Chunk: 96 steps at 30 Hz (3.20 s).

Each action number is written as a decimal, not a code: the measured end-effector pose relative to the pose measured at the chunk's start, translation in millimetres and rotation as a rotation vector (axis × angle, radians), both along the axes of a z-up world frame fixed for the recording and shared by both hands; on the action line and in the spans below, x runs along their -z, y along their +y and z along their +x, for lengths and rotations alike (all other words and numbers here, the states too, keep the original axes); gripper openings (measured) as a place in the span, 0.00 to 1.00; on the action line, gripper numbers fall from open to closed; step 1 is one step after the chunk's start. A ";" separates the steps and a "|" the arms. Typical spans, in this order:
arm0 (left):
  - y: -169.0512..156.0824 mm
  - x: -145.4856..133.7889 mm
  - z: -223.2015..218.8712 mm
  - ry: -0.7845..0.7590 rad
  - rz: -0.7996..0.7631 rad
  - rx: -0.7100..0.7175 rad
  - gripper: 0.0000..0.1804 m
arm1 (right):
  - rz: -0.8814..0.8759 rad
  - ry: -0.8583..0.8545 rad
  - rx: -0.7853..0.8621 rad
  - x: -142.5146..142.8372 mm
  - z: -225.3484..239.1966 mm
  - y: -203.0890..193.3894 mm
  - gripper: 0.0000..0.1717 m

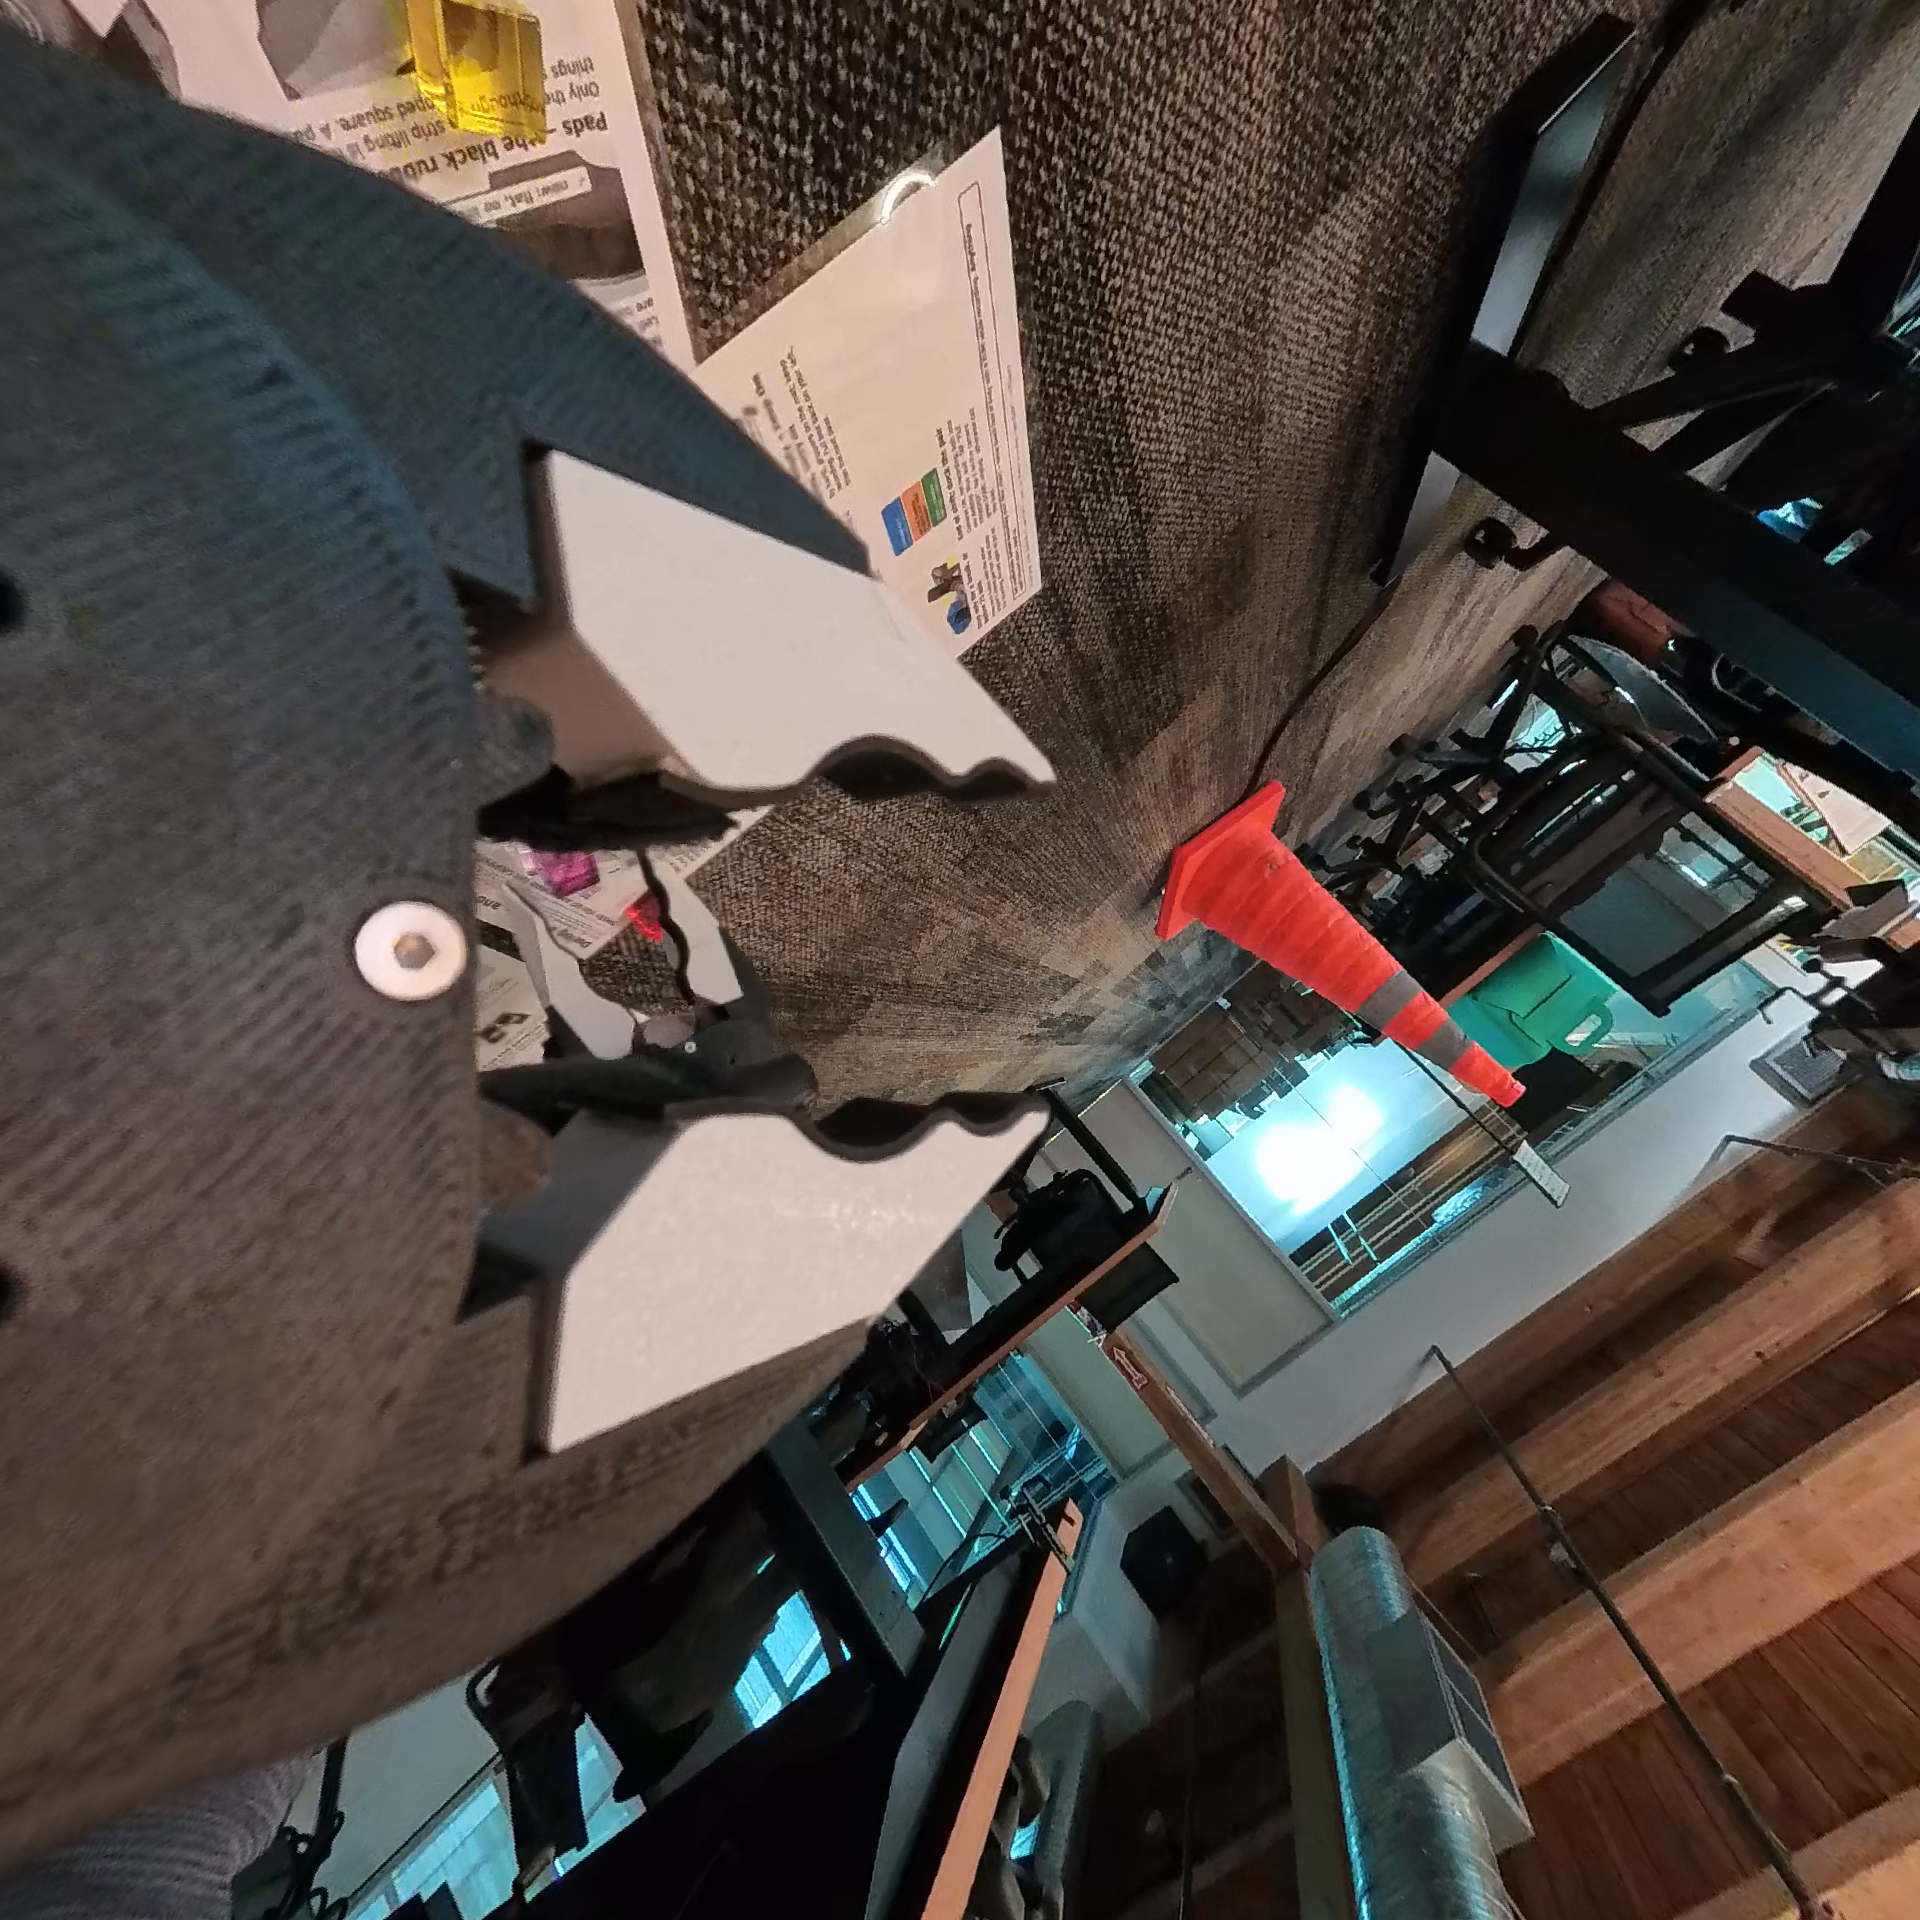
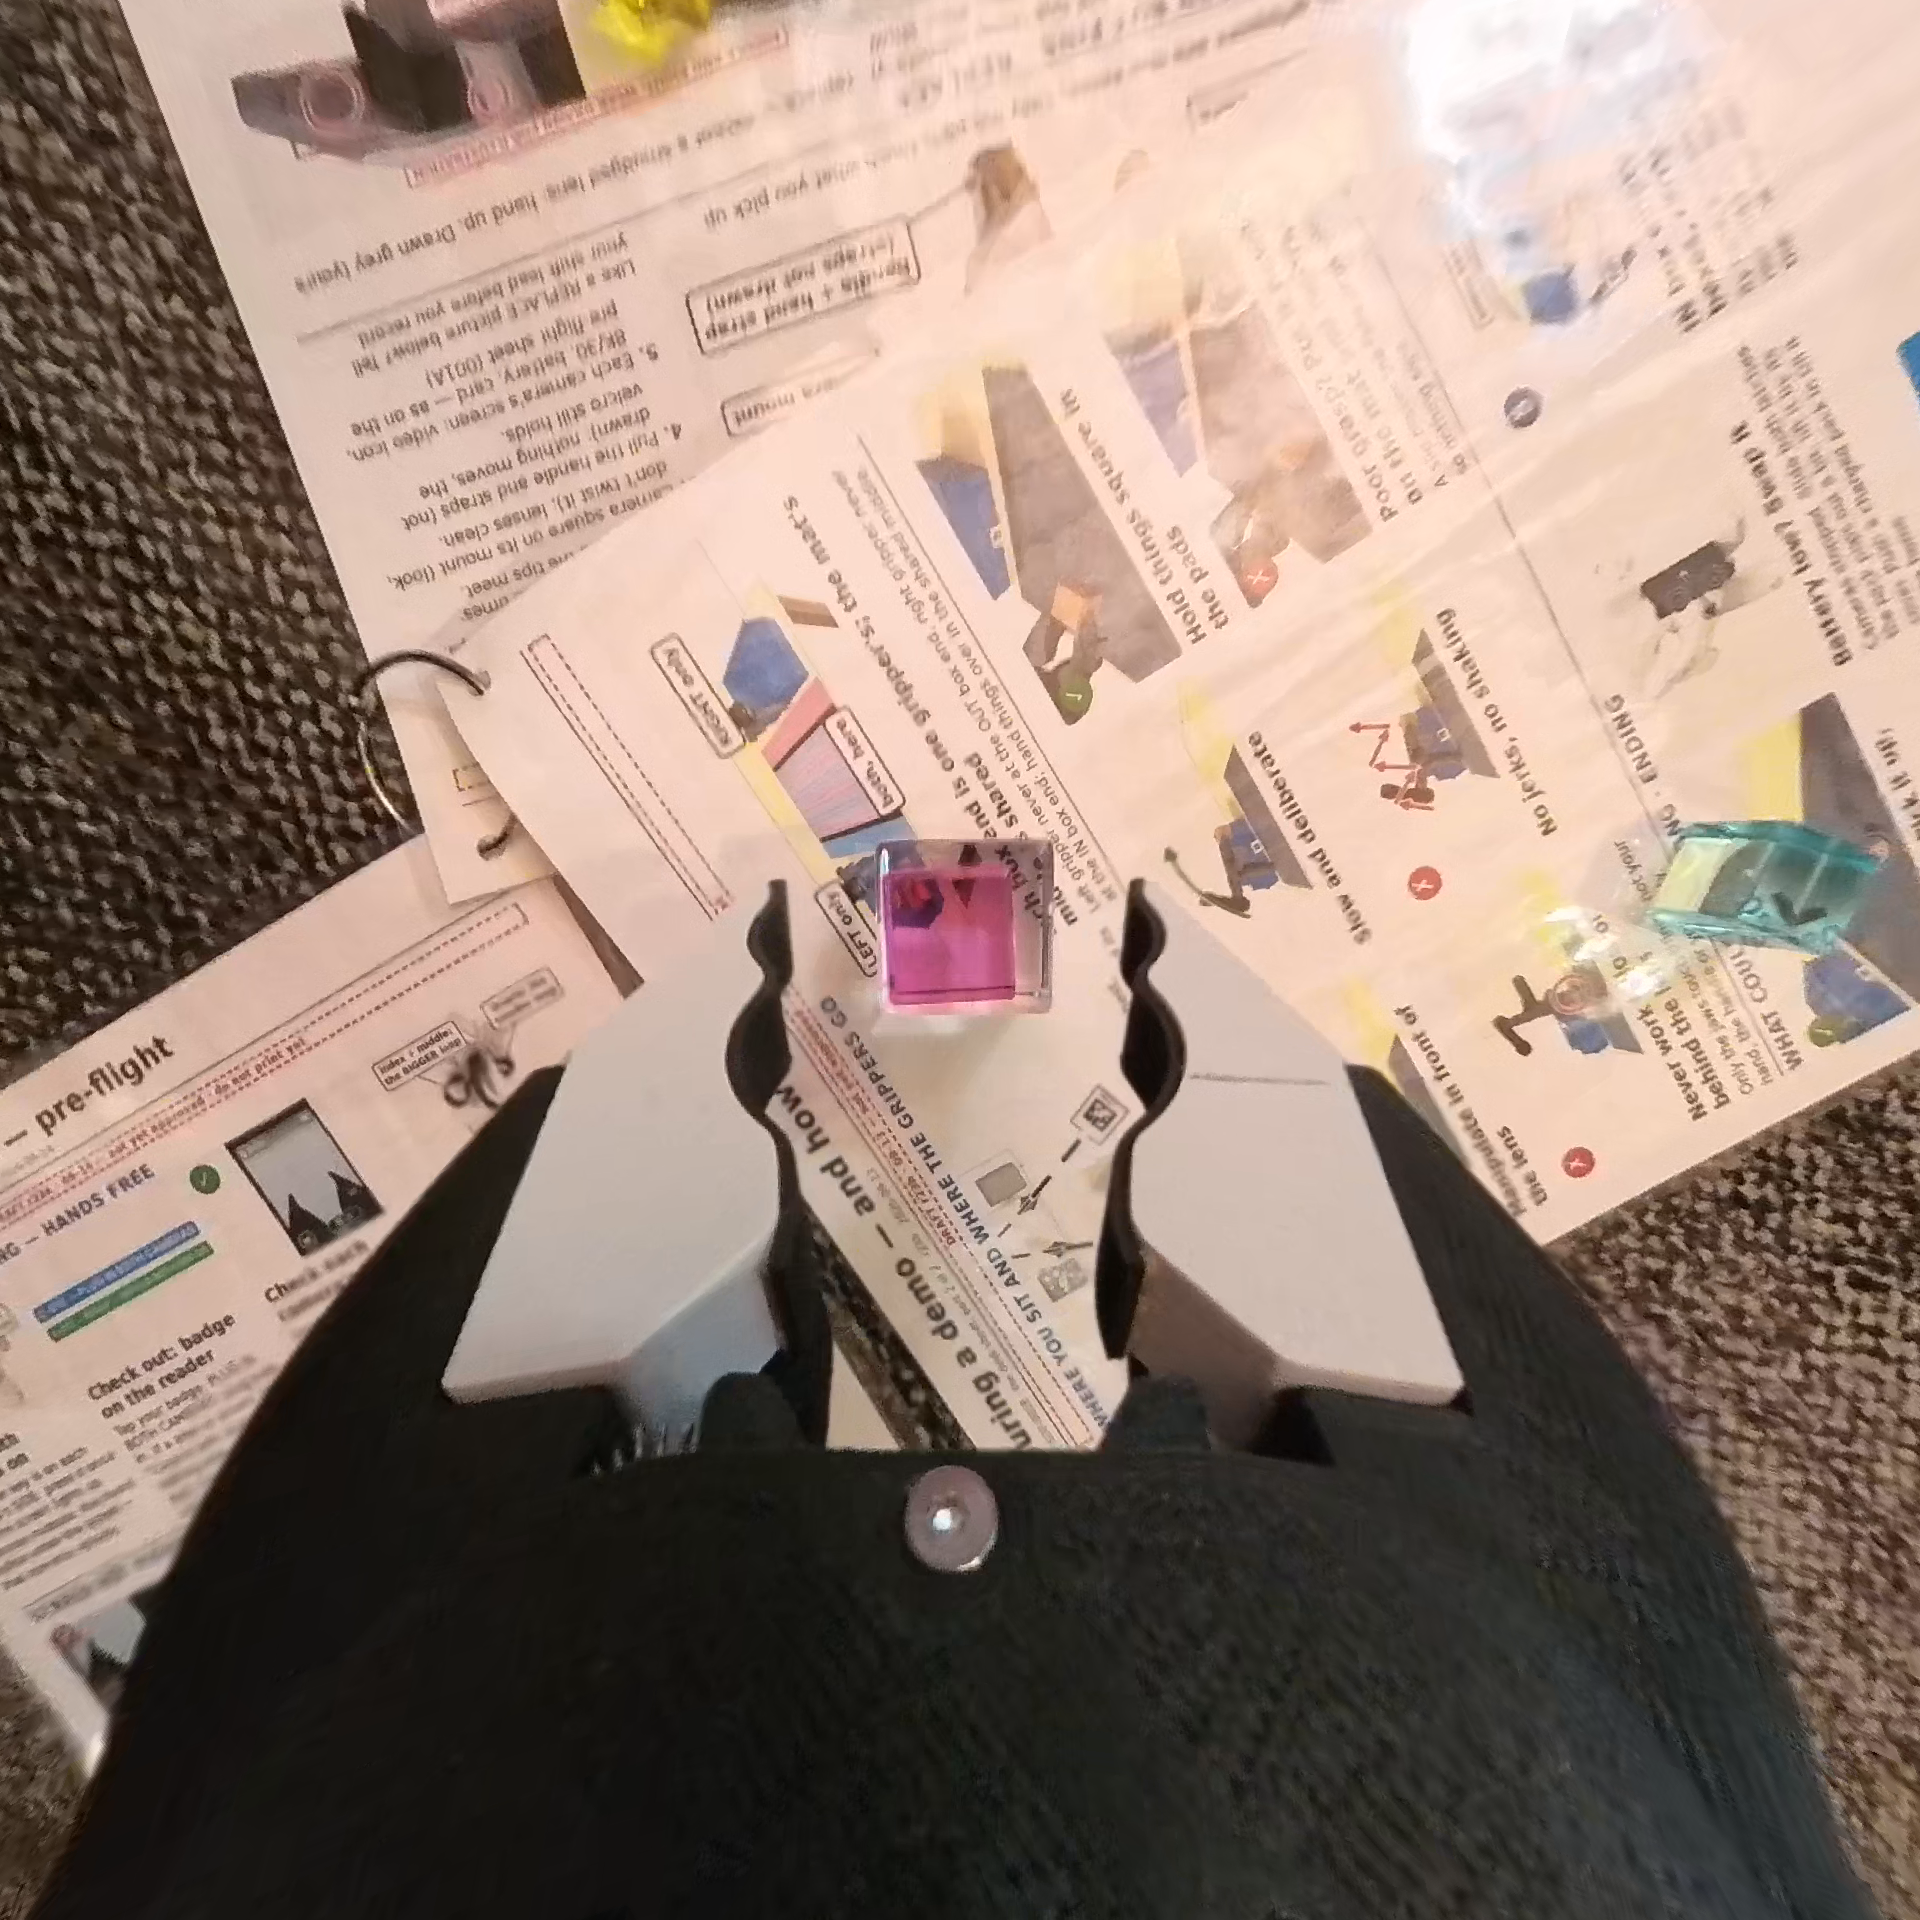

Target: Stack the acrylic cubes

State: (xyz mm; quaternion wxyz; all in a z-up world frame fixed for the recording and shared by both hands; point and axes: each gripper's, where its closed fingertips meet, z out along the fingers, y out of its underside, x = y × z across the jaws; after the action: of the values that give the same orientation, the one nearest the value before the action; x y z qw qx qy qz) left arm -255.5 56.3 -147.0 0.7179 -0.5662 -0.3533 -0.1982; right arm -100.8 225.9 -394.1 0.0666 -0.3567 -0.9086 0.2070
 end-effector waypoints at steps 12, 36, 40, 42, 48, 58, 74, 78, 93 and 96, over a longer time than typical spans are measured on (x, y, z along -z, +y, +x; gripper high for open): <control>-41.9 -31.3 -27.5 0.056 0.077 -0.147 0.31 | -0.170 0.067 0.163 -14.5 -60.4 -155.0 0.30; -41.0 -32.2 -26.6 0.020 0.112 -0.124 0.31 | -0.021 0.003 0.212 46.5 -87.9 -194.9 0.14; -40.2 -32.1 -26.0 0.022 0.110 -0.121 0.31 | -0.027 0.016 0.197 29.0 -82.3 -182.6 0.14; -39.7 -32.0 -25.5 0.023 0.109 -0.119 0.31 | -0.042 0.020 0.181 15.2 -76.5 -172.2 0.15; -37.8 -31.0 -24.3 0.024 0.103 -0.115 0.31 | -0.090 0.045 0.166 -32.5 -58.8 -121.0 0.14; -33.1 -28.3 -21.8 0.031 0.087 -0.104 0.31 | -0.040 0.049 0.057 -59.0 -23.9 -23.7 0.14; -26.5 -23.4 -18.1 0.037 0.062 -0.087 0.30 | -0.090 -0.077 0.021 -25.2 7.9 2.3 0.14; -24.0 -21.7 -17.1 0.036 0.055 -0.079 0.30 | -0.079 -0.083 0.006 -21.6 9.0 2.9 0.14; -21.8 -19.4 -16.1 0.028 0.048 -0.072 0.31 | -0.052 -0.058 -0.015 -14.4 8.9 3.0 0.15; -21.8 -19.6 -16.1 0.029 0.047 -0.073 0.31 | -0.048 -0.049 -0.017 -14.3 7.7 3.4 0.14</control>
State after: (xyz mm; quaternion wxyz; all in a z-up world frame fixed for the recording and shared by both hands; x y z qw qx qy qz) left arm -271.6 34.6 -127.4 0.7430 -0.5386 -0.3582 -0.1720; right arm -93.1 229.4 -379.8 0.0340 -0.3555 -0.9076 0.2207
